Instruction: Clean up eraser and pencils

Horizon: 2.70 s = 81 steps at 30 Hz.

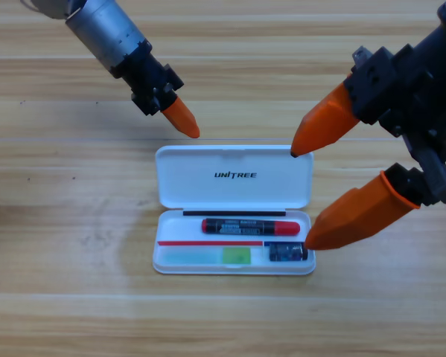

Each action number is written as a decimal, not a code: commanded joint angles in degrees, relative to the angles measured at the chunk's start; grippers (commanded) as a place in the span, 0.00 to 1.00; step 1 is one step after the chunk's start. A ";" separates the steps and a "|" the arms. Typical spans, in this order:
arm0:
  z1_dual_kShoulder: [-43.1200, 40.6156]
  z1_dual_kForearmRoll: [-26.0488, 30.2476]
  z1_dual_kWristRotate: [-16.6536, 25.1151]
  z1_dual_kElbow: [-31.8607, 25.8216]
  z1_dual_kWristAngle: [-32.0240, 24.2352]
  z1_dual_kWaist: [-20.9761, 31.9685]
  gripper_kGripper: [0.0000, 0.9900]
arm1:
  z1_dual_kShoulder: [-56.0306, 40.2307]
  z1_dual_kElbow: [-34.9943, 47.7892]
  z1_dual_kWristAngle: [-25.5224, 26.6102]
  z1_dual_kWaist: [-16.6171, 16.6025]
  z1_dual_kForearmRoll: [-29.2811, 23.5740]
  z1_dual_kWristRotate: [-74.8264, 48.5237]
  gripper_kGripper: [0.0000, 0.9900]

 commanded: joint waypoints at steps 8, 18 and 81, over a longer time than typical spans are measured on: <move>-1.26 1.17 0.58 6.95 -1.27 -5.16 0.00 | 1.21 0.93 1.19 1.38 -0.69 0.30 0.97; -3.19 1.17 -0.57 8.62 -1.27 -7.71 0.00 | 2.17 0.49 1.98 1.38 -0.69 0.39 0.97; -16.20 -21.50 -7.07 39.99 12.09 -16.50 0.00 | 3.93 0.05 2.95 1.38 -0.69 1.09 0.97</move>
